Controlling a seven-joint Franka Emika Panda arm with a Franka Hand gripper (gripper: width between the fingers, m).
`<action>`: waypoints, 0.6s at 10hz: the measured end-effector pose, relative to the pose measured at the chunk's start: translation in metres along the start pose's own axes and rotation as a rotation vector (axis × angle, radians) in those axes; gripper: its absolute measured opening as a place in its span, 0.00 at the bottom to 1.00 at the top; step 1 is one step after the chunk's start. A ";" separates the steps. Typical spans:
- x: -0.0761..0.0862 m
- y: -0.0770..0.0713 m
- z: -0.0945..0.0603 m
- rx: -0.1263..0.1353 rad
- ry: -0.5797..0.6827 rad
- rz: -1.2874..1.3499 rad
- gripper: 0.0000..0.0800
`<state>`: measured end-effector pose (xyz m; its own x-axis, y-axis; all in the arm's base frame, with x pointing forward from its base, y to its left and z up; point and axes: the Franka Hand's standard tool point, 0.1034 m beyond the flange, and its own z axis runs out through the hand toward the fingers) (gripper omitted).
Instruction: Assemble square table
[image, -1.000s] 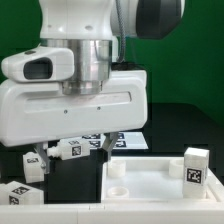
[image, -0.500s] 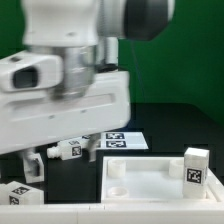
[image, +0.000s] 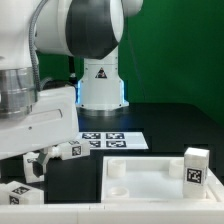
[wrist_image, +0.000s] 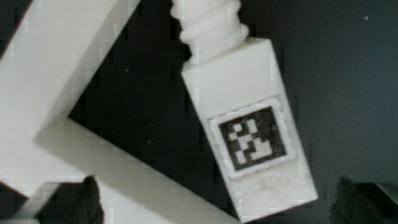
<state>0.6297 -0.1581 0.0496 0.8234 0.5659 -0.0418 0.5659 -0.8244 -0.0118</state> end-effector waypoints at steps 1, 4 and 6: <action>-0.001 -0.001 0.003 0.003 -0.004 0.003 0.81; -0.012 -0.007 0.022 0.011 -0.022 0.023 0.81; -0.018 -0.013 0.031 0.023 -0.036 0.033 0.81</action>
Offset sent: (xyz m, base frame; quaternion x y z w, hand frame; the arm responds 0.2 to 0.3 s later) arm -0.0125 -0.0003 -0.0194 -0.0013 0.0088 0.0025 1.0000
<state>0.6060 -0.1583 0.0195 0.8392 0.5382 -0.0781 0.5373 -0.8427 -0.0329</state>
